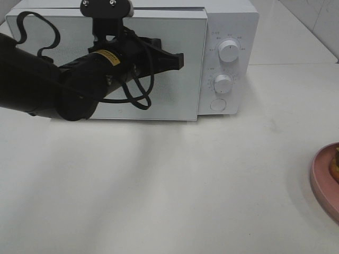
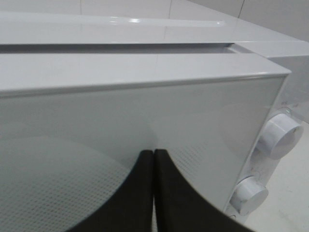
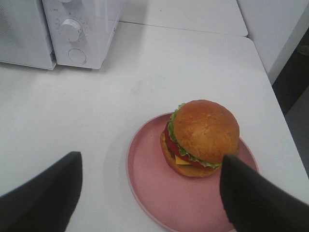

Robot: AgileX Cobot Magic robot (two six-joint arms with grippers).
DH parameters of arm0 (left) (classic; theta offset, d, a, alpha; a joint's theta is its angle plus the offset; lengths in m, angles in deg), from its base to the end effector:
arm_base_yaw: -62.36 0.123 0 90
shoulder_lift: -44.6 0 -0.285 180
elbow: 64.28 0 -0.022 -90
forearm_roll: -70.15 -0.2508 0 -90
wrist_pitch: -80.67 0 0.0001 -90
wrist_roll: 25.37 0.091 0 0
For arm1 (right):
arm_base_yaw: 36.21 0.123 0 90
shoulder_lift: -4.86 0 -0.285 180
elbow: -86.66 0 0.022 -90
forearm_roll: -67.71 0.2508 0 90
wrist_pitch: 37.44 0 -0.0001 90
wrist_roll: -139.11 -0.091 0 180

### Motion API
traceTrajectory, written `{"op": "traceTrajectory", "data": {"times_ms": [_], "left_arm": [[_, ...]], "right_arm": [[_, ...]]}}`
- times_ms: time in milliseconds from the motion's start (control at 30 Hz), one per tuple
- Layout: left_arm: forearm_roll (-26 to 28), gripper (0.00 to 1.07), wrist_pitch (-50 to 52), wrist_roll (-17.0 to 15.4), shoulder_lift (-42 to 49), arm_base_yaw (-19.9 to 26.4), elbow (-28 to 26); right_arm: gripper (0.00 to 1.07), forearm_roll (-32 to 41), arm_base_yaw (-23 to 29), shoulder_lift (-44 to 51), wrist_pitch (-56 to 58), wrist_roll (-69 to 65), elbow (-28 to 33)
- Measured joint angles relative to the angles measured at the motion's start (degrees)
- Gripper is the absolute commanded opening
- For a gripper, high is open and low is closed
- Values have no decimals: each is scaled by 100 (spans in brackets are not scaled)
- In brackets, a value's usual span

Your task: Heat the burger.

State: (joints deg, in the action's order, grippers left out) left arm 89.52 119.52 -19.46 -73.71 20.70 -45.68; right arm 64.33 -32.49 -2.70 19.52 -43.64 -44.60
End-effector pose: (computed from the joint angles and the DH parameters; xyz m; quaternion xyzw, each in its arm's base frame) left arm 0.3191 -0.2586 0.1907 0.1463 0.7489 -0.2043 0.6132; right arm -0.0023 -0.0047 0.2820 -0.0069 0.8347 0.0016 0.5506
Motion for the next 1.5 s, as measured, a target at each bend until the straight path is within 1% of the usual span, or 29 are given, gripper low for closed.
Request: {"op": "traceTrajectory", "data": {"times_ms": [33,100,167,233,267,300,500,567,600,667,700,733,800,833,867,900,1033,1100,1133,1167,1200,1233,1267,1300,1333,1367,1400,1433,1500], "left_arm": [[0,0,0,0,0,0,0],[46,0,-241,63,-160,-69,-269],[74,0,-281,97,-195,-74,-332],[258,0,-344,321,-304,-74,-533],[258,0,-344,321,-304,-74,-533],[395,0,-372,464,-395,-74,-688],[510,0,-733,665,-584,-138,-1031],[510,0,-762,699,-584,-138,-1049],[510,0,-894,808,-579,-138,-1071],[516,0,-945,859,-561,-138,-1083],[556,0,-1106,1020,-527,-138,-1106],[556,0,-1106,1020,-527,-138,-1106],[688,0,-1369,1272,-401,-138,-1112],[688,0,-1369,1272,-401,-138,-1112],[739,0,-1513,1427,-252,-149,-1060],[773,0,-1610,1495,-149,-149,-1003],[796,1,-1925,1576,155,-201,-791],[814,11,-2372,1604,447,-223,-561],[814,11,-2372,1604,447,-223,-561],[819,27,-2750,1610,613,-223,-470],[819,38,-2939,1610,699,-223,-441],[819,38,-2939,1610,699,-223,-441],[831,66,-3472,1610,842,-223,-395],[831,81,-3776,1610,917,-223,-384],[831,81,-3776,1610,917,-223,-384],[831,102,-4326,1610,1031,-223,-384],[831,101,-4624,1610,1077,-223,-384],[831,101,-4624,1610,1077,-223,-384],[825,100,-5437,1610,1192,-223,-384]], "right_arm": [[76,0,0,0,0,0,0],[76,0,0,0,0,0,0],[76,0,0,0,0,0,0],[76,0,0,0,0,0,0],[76,0,0,0,0,0,0],[76,0,0,0,0,0,0],[76,0,0,0,0,0,0],[76,0,0,0,0,0,0],[76,0,0,0,0,0,0],[76,0,0,0,0,0,0],[76,0,0,0,0,0,0],[76,0,0,0,0,0,0],[76,0,0,0,0,0,0],[76,0,0,0,0,0,0],[76,0,0,0,0,0,0],[76,0,0,0,0,0,0],[76,0,0,0,0,0,0],[76,0,0,0,0,0,0],[76,0,0,0,0,0,0],[76,0,0,0,0,0,0],[76,0,0,0,0,0,0],[76,0,0,0,0,0,0],[76,0,0,0,0,0,0],[76,0,0,0,0,0,0],[76,0,0,0,0,0,0],[76,0,0,0,0,0,0],[76,0,0,0,0,0,0],[76,0,0,0,0,0,0],[76,0,0,0,0,0,0]]}}
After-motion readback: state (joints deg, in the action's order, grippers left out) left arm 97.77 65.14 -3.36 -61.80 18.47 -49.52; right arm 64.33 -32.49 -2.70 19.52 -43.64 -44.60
